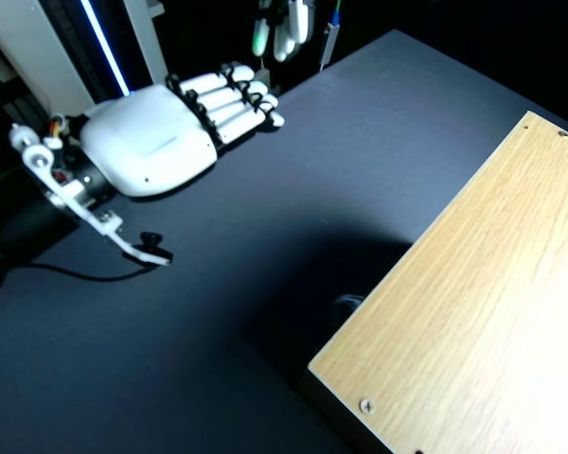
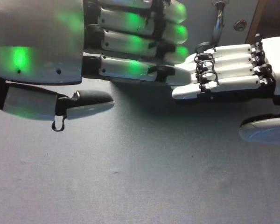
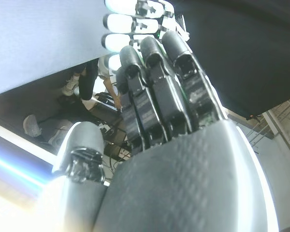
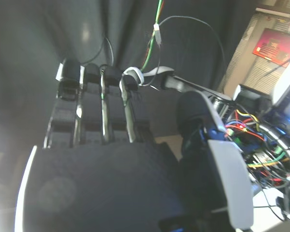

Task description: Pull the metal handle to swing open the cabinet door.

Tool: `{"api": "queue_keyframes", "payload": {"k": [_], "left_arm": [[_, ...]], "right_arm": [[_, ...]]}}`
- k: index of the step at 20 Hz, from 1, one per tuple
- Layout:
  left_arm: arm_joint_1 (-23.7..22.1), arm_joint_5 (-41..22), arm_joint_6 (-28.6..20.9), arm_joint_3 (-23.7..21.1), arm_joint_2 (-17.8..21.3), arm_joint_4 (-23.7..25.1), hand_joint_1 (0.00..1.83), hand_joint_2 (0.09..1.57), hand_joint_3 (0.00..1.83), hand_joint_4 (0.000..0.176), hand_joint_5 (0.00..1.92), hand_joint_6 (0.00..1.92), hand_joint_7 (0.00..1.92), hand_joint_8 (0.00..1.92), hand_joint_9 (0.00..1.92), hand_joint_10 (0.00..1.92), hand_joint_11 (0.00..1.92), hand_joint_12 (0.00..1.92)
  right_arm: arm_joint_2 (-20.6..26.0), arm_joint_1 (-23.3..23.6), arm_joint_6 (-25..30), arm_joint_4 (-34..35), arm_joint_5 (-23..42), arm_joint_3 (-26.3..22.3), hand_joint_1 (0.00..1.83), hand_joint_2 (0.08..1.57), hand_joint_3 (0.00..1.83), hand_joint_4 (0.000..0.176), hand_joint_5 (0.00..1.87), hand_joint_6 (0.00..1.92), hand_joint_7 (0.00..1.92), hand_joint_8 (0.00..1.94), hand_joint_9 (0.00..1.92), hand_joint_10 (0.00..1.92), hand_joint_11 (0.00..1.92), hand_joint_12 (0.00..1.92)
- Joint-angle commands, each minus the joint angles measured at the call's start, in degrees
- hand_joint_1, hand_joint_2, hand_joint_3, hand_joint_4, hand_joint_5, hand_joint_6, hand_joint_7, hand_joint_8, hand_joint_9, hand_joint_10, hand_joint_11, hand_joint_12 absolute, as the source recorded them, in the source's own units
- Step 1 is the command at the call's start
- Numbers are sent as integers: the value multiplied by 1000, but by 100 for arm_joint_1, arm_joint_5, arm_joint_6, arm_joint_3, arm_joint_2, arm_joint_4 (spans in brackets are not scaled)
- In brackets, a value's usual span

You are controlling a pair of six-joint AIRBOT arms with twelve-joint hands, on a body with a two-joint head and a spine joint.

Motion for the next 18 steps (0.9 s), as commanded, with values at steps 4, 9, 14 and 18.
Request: {"api": "queue_keyframes", "payload": {"k": [4,9,14,18], "left_arm": [[-39,-115,32,5,35,-566,5,1570,80,0,116,10,168,7,153,9,0,432],[-39,-114,32,5,35,-566,25,1568,36,0,94,6,156,5,145,6,0,357],[-39,-114,32,5,35,-566,217,1562,4,0,215,5,247,2,228,1,0,468],[-39,-114,32,5,36,-566,199,1558,1,0,237,1,265,1,244,1,0,467]], "right_arm": [[27,27,14,604,446,6,0,1571,61,0,83,0,77,0,63,0,0,258],[26,-31,14,605,375,5,0,1554,2,0,78,4,78,0,59,2,0,257],[89,-51,882,1054,-514,26,0,1551,0,0,73,1,62,1,52,3,0,230],[117,-51,1200,1357,-693,87,0,1533,0,0,92,2,70,1,66,1,0,263]]}}
